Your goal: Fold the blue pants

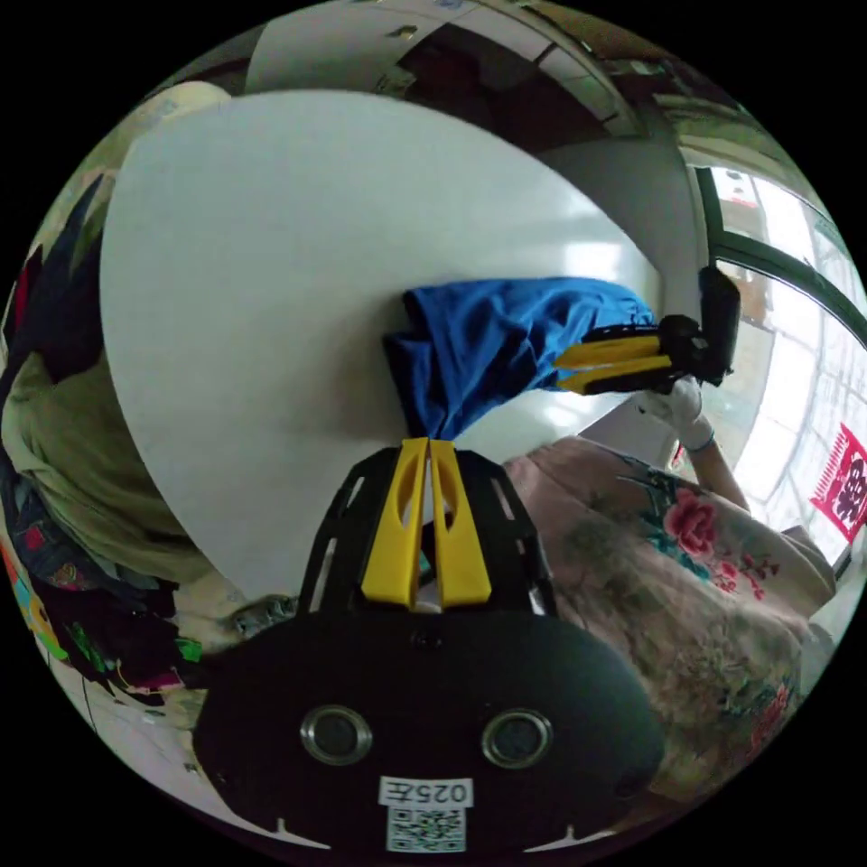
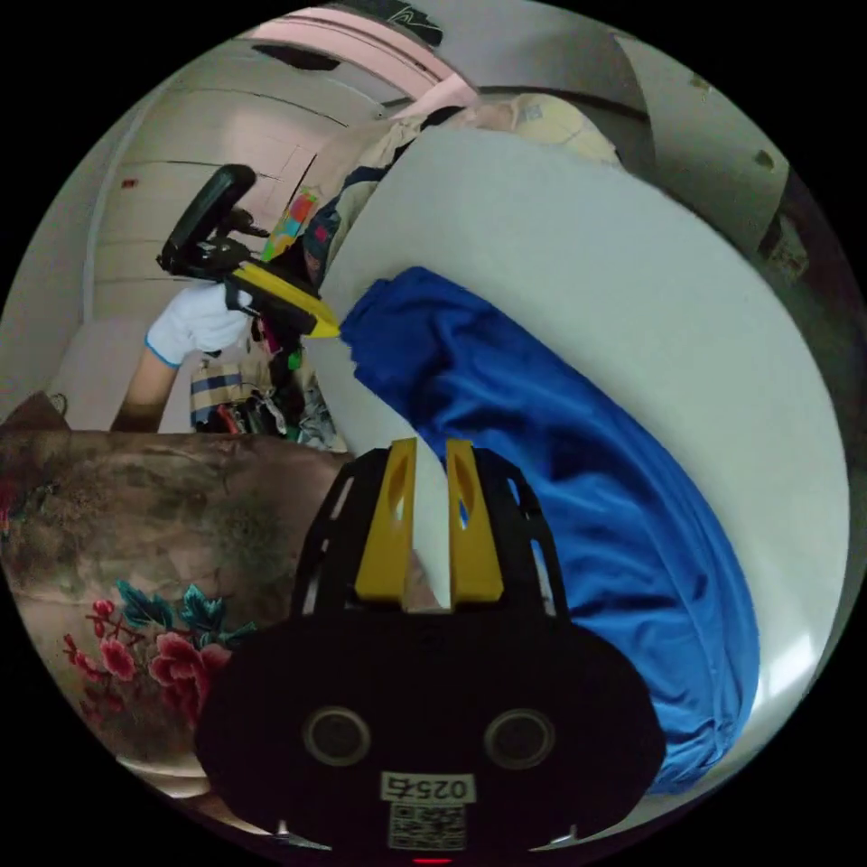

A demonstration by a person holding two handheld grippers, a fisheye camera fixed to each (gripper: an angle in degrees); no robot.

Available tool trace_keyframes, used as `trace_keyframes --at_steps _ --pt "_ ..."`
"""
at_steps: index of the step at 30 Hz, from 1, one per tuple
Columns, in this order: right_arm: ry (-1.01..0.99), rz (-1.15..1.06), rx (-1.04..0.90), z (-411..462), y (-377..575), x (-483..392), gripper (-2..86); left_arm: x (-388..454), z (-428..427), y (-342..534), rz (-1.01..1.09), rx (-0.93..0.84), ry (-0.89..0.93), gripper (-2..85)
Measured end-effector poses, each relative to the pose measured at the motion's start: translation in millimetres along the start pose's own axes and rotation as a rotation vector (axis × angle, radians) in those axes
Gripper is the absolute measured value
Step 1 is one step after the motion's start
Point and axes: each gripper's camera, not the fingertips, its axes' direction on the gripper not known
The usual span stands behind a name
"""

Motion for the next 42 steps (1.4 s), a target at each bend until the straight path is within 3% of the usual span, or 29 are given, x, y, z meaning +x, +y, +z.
trace_keyframes --at_steps 5,9,11,17,19,21,24,28,32,37,42 --pt "0.102 -0.09 0.056 -10.3 4.0 -31.2 10.4 -12.7 4.0 26.4 -0.085 0.113 -0.071 3.7" --pt "0.22 -0.108 0.169 -27.2 -20.0 -42.9 11.6 -27.8 -13.8 28.7 -0.104 0.303 0.115 2.2" --pt "0.225 -0.111 0.162 -24.0 -40.8 -39.3 11.2 -32.0 -16.7 18.0 -0.111 0.321 0.135 1.9" --pt "0.281 -0.189 -0.016 26.6 -102.4 -40.3 9.2 -19.1 -15.6 -12.9 -0.049 0.241 -0.081 1.8" --pt "0.342 -0.237 -0.112 50.2 -110.0 -48.5 8.5 -15.5 -14.8 -15.7 -0.011 0.23 -0.081 1.8" --pt "0.545 -0.313 -0.096 63.3 -105.2 -66.9 2.7 -15.5 -15.4 -15.1 0.021 0.225 -0.016 1.8" --pt "0.668 -0.405 -0.067 76.0 -91.7 -86.1 -0.4 -18.7 -21.3 -9.8 0.037 0.261 0.063 1.8" --pt "0.679 -0.411 -0.056 80.8 -84.6 -94.7 -0.8 -24.4 -14.5 -14.9 0.022 0.247 0.045 1.5" --pt "0.524 -0.358 0.042 57.6 -62.8 -106.7 -0.8 -32.8 -0.3 -24.9 -0.018 0.197 -0.058 -0.4" --pt "0.492 -0.483 0.148 41.0 -7.2 -158.8 -0.8 -36.1 1.3 -17.2 -0.007 0.228 -0.123 -0.8" --pt "0.656 -0.552 0.191 55.8 29.6 -199.4 -0.9 -57.2 -1.8 -0.2 -0.012 0.374 -0.081 -0.8"
